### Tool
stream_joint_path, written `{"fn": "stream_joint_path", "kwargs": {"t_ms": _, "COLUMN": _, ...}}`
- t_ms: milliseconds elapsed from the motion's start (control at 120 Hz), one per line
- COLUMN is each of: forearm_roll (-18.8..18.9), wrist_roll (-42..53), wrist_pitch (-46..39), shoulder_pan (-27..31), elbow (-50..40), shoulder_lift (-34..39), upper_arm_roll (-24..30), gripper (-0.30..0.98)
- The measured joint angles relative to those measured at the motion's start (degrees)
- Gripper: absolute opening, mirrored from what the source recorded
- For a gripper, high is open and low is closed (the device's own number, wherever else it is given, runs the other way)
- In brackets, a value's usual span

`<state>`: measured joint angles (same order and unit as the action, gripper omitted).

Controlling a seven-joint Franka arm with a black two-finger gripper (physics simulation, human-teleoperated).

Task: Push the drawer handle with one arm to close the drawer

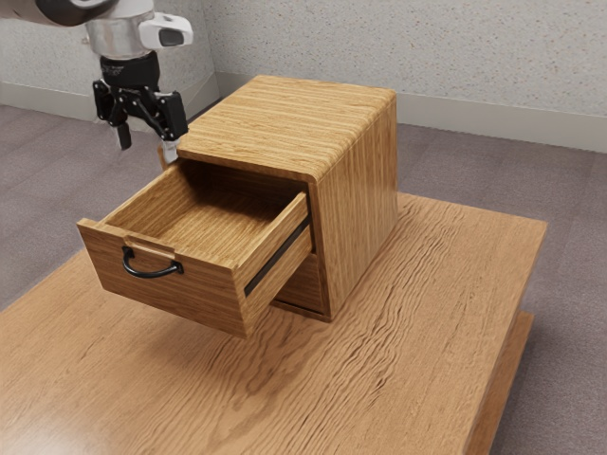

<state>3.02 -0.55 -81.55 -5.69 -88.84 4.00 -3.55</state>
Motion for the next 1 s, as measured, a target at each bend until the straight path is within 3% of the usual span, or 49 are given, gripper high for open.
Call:
{"fn": "stream_joint_path", "kwargs": {"t_ms": 250, "forearm_roll": 0.11, "wrist_roll": 0.31, "wrist_pitch": -2.95, "shoulder_pan": -0.87, "elbow": -1.71, "shoulder_lift": 2.77, "upper_arm_roll": 0.41, "gripper": 0.67}}
{"fn": "stream_joint_path", "kwargs": {"t_ms": 425, "forearm_roll": 2.5, "wrist_roll": 0.41, "wrist_pitch": -8.67, "shoulder_pan": -0.83, "elbow": -27.18, "shoulder_lift": 22.61, "upper_arm_roll": 1.56, "gripper": 0.24}}
{"fn": "stream_joint_path", "kwargs": {"t_ms": 550, "forearm_roll": 3.31, "wrist_roll": -0.43, "wrist_pitch": -15.38, "shoulder_pan": -0.82, "elbow": -41.4, "shoulder_lift": 29.73, "upper_arm_roll": 1.23, "gripper": 0.06}}
{"fn": "stream_joint_path", "kwargs": {"t_ms": 775, "forearm_roll": 3.4, "wrist_roll": -2.48, "wrist_pitch": -22.48, "shoulder_pan": -0.82, "elbow": -51.02, "shoulder_lift": 31.29, "upper_arm_roll": 1.14, "gripper": -0.06}}
{"fn": "stream_joint_path", "kwargs": {"t_ms": 1000, "forearm_roll": 2.29, "wrist_roll": -3.98, "wrist_pitch": -28.56, "shoulder_pan": -0.96, "elbow": -52.15, "shoulder_lift": 29.2, "upper_arm_roll": 1.16, "gripper": -0.09}}
